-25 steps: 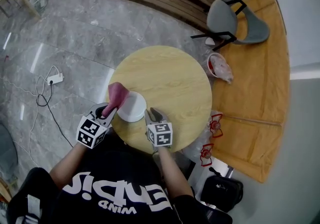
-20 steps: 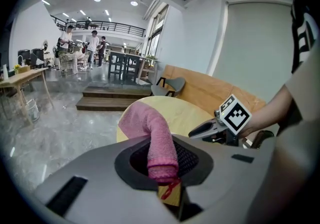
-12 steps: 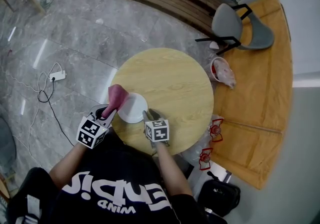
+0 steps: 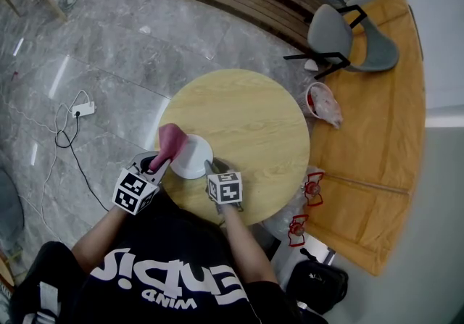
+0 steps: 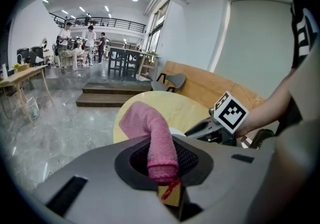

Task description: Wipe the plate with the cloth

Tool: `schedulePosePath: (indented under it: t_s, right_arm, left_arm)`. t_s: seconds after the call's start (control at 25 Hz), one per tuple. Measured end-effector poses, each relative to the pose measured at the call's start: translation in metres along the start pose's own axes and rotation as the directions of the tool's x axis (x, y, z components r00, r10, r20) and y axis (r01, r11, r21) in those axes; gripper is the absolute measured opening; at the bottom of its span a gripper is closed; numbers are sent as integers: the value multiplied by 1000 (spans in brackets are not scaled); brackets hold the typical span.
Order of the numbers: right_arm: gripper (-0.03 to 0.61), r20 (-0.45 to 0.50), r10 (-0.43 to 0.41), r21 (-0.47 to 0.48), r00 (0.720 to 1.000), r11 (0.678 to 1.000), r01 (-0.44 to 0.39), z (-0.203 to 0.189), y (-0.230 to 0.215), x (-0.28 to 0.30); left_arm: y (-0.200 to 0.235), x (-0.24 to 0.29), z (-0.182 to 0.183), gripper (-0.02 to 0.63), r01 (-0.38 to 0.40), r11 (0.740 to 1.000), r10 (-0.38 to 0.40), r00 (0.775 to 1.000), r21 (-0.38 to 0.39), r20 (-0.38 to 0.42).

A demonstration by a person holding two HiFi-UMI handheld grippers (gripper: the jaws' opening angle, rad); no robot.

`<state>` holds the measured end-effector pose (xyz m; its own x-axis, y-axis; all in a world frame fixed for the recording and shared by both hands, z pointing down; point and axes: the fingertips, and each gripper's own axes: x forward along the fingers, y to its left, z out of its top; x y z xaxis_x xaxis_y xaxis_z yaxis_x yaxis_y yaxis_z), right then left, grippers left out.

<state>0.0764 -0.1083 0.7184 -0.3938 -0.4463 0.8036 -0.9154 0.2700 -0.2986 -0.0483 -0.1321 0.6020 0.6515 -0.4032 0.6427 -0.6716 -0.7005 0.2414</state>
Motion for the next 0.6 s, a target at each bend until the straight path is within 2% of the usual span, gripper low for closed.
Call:
schedulePosePath:
  t_s: [0.2, 0.44, 0.6]
  right_arm:
    - [100, -18, -17, 2, 1000, 1000, 17, 1, -1, -1]
    - [100, -9, -15, 22, 1000, 1000, 15, 1, -1, -1]
    - [100, -4, -11, 32, 1000, 999, 11, 0, 0, -2]
  left_arm:
    - [-2, 13, 2, 51, 15, 999, -15, 1000, 45, -5]
    - [-36, 48, 17, 51, 124, 983, -120, 992, 137, -33]
    - [-59, 76, 11, 51, 192, 966, -178, 980, 175, -94]
